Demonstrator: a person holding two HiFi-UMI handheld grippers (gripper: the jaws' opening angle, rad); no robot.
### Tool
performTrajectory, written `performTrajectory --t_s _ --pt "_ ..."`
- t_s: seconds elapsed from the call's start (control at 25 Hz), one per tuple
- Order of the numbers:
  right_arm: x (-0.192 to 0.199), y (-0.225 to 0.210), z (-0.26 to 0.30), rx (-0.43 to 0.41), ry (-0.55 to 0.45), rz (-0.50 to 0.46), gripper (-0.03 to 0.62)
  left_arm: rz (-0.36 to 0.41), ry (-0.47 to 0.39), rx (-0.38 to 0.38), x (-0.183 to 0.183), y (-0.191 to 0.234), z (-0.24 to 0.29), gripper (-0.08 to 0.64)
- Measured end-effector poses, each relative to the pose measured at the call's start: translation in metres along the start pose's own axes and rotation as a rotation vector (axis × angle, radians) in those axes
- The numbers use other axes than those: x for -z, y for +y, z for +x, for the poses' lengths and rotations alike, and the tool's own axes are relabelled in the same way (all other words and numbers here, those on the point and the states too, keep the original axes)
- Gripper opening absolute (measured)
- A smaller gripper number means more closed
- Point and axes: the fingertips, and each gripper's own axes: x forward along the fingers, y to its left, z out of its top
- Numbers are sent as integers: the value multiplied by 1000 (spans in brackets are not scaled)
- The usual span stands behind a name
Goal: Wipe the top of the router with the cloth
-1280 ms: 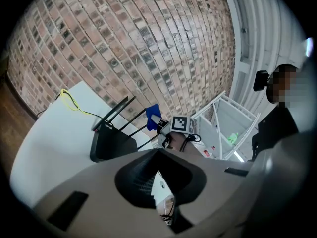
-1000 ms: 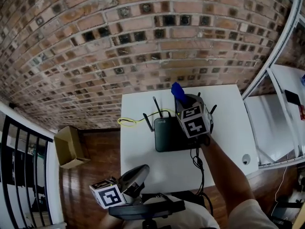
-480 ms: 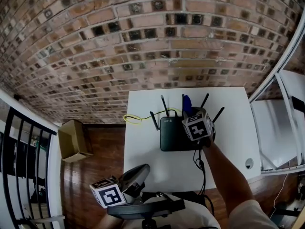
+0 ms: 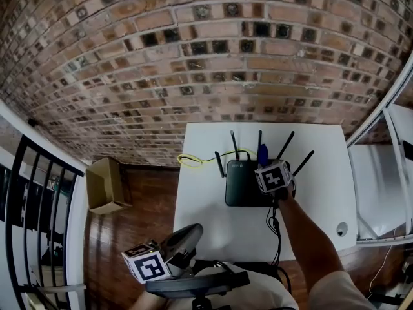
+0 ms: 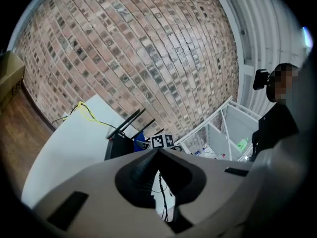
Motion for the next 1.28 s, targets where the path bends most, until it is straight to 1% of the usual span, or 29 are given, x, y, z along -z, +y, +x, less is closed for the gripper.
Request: performTrajectory --t_s 0.12,0.24,0.36,0.44,0.52,0.6,0.8,1.0,1.12,1.28 --pt "9 2 4 -4 26 19 103 -4 -11 -4 -1 0 -4 18" --pt "15 -4 7 7 37 30 103 -11 -2 -7 3 3 -7 18" --pt "13 -14 -3 36 11 66 104 0 -15 16 1 -3 -2 18" --pt "11 -19 -13 46 -16 100 103 4 -5 15 2 -4 1 18" --pt "4 -24 -25 53 -53 135 103 4 26 13 7 -3 4 18" --pt "-6 -30 -38 64 -96 168 104 -6 57 31 14 -4 9 18" --pt "-51 -44 -83 97 -241 193 104 -3 66 82 15 -19 22 18" --pt "-88 -61 -117 117 -373 228 103 0 100 71 24 -16 25 18" --pt "-96 -69 -127 133 -396 249 104 9 104 61 23 -18 28 18" --pt "-79 -76 -116 139 -360 302 103 7 100 78 21 -24 29 18"
